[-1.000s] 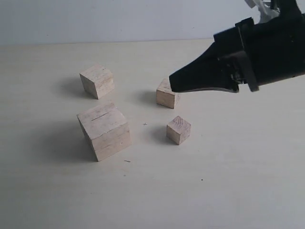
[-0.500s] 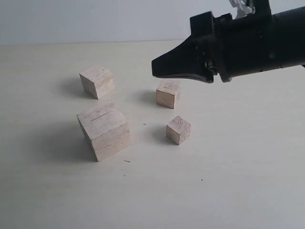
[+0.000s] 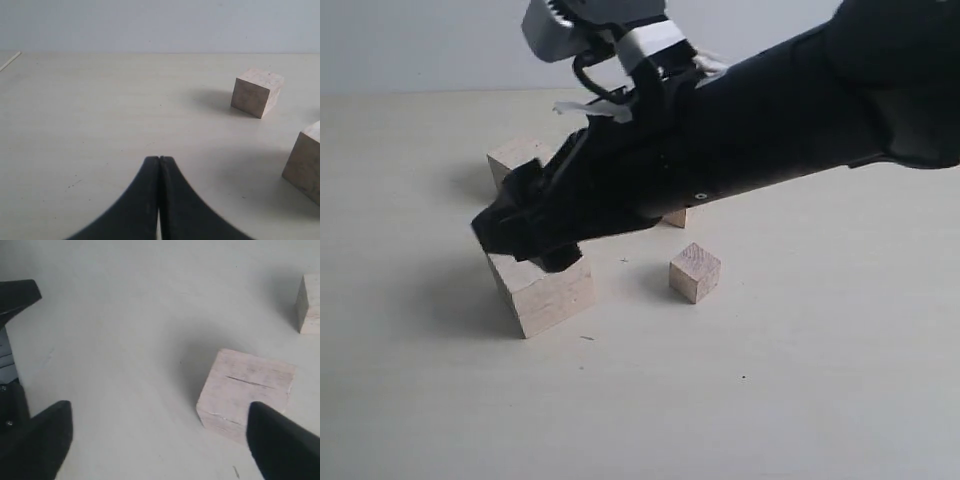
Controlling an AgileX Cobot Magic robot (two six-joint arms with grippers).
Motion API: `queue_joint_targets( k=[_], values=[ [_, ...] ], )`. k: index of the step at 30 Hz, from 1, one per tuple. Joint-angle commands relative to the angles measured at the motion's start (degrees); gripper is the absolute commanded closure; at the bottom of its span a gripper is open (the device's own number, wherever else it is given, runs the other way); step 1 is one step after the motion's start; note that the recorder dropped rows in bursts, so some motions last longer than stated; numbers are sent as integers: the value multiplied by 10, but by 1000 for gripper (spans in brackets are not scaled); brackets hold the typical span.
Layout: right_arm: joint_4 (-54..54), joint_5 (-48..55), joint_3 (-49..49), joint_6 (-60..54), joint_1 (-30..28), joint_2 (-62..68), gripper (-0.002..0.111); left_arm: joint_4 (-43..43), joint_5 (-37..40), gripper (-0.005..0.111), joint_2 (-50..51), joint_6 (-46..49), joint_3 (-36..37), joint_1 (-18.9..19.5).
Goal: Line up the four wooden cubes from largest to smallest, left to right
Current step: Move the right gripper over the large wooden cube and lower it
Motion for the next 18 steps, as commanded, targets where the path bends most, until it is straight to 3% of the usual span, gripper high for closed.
queue_joint_targets(
  k=[1,9,18],
  values=[
    [-6,-44,-11,-9,1,49,4,2,-5,107,-3,2,2,1],
    [-29,-67,-124,45,1,153,4,2,-6,107,-3,2,2,1],
    [-365,-19,-190,392,1,218,7,2,-6,107,-3,2,2,1]
  ],
)
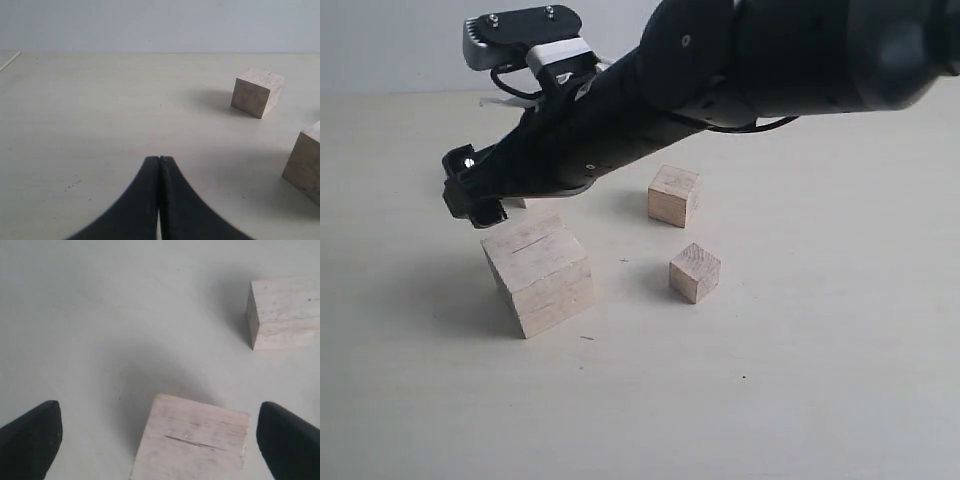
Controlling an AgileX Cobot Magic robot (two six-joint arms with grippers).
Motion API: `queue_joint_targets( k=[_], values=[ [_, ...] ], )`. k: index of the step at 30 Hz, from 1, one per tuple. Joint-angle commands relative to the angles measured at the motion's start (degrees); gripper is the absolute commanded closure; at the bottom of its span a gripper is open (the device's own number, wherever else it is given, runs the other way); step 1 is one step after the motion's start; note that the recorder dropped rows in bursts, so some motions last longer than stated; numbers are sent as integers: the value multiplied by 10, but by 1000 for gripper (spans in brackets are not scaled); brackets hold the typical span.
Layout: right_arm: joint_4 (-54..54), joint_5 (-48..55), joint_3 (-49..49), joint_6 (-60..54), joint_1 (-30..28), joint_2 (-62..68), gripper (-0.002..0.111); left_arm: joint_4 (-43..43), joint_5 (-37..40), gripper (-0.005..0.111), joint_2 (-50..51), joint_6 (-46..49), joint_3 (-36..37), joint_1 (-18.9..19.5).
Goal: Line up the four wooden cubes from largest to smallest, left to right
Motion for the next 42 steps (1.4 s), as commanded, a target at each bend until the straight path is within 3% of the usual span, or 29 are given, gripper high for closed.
queue_joint_targets(
  k=[1,11,18,23,31,42],
  values=[
    [-169,41,-24,165,1,28,7,2,-6,107,-3,2,2,1],
    [-197,73,-60,192,4,64,7,2,-6,107,-3,2,2,1],
    [-232,75,-77,221,39,89,7,2,-6,107,-3,2,2,1],
    [-317,81,-87,284,40,97,7,2,-6,107,-3,2,2,1],
    [-323,75,-88,298,40,97,14,2,-6,107,-3,2,2,1],
    [-381,80,-88,357,40,141,14,2,-6,107,-3,2,2,1]
  ],
)
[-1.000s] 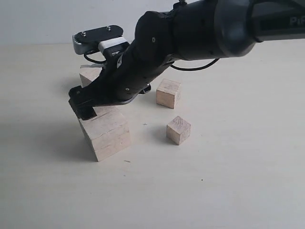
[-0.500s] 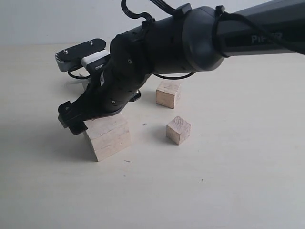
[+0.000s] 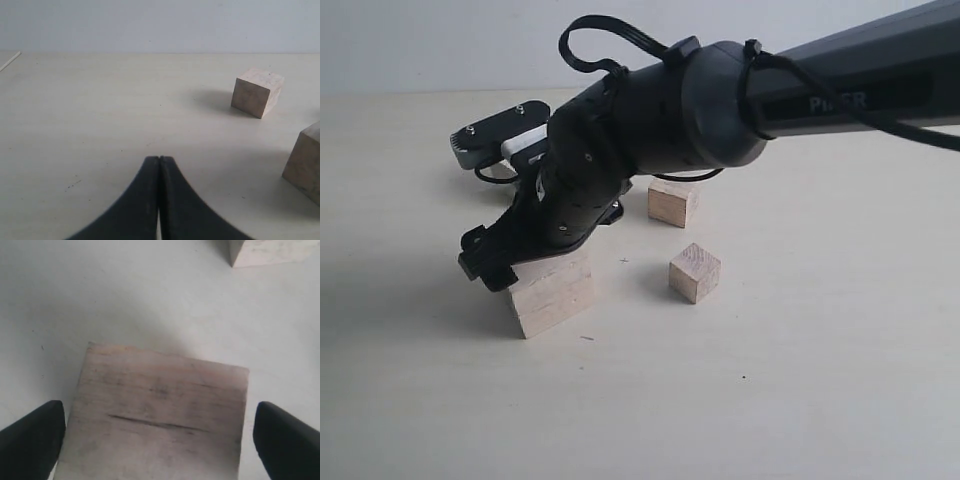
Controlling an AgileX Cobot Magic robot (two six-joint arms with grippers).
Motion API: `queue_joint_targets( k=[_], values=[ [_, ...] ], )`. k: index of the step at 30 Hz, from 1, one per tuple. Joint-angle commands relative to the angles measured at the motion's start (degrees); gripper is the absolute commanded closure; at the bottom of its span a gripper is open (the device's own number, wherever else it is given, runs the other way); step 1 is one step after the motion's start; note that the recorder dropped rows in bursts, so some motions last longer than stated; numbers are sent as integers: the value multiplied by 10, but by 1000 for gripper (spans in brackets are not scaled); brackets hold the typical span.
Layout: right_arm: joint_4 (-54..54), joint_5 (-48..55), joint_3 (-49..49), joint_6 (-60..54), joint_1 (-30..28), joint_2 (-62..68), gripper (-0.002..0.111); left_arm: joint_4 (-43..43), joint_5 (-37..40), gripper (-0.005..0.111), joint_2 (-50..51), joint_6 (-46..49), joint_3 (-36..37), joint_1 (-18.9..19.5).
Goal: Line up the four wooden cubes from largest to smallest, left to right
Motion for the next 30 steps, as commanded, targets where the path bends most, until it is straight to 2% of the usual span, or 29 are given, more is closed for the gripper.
queue_joint_targets(
  k=[1,7,10,16,18,24,28,30],
  values=[
    [-9,-2,-4,4,1,15,14,2,-6,107,-3,2,2,1],
    [-15,-4,-4,4,1,16,16,2,-6,107,-3,2,2,1],
    [-15,0,-4,4,1,16,37,2,-6,107,-3,2,2,1],
    [-17,44,-4,-1,1,-3,97,2,-6,107,-3,2,2,1],
    [-32,60,-4,-17,1,-20,108,2,-6,107,-3,2,2,1],
    [-67,78,-4,-119,-17,-108,108,2,-6,107,-3,2,2,1],
    [-53,98,-25,-213,-60,-141,108,2,-6,107,-3,2,2,1],
    [-6,115,-44,-294,-90,-142,108,2,-6,107,-3,2,2,1]
  ],
)
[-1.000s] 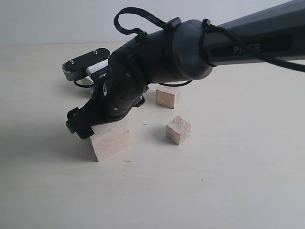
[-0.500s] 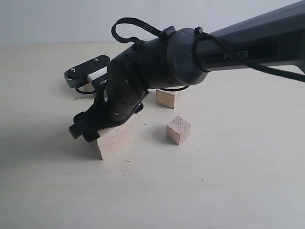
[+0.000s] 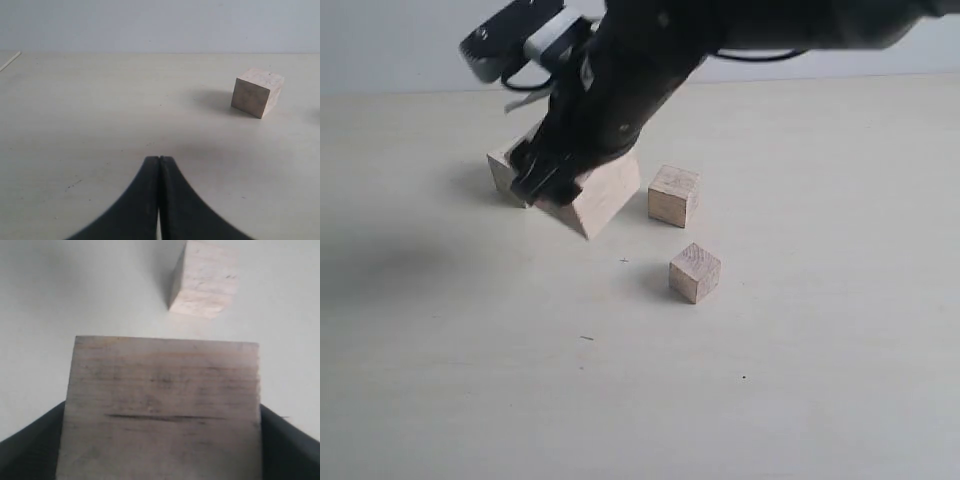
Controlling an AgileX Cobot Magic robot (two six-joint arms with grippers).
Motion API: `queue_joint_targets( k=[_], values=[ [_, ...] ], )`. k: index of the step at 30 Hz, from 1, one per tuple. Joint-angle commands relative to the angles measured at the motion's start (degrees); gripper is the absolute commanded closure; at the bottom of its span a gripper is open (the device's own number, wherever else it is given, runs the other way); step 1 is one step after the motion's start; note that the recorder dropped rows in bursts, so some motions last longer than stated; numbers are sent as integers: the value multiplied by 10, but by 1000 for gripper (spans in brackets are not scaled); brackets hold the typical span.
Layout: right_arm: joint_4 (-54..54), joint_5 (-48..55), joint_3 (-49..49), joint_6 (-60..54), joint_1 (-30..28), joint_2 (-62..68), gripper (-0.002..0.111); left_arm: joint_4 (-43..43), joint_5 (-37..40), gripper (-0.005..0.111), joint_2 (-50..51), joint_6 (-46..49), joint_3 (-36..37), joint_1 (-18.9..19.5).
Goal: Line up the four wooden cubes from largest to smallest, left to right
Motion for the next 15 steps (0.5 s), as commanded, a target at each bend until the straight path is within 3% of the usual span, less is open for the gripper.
queue_joint_targets(
  k=[1,5,8,15],
  values=[
    [84,30,-42,-179,-66,-17,108,2,-6,107,-3,2,2,1],
    [354,76,-61,-502,-120,-9,108,2,-6,107,-3,2,2,1],
    [475,109,-61,-699,-139,8,108,2,-6,107,-3,2,2,1],
    [484,90,-62,-747,-138,82,108,1,-6,107,-3,2,2,1]
  ],
)
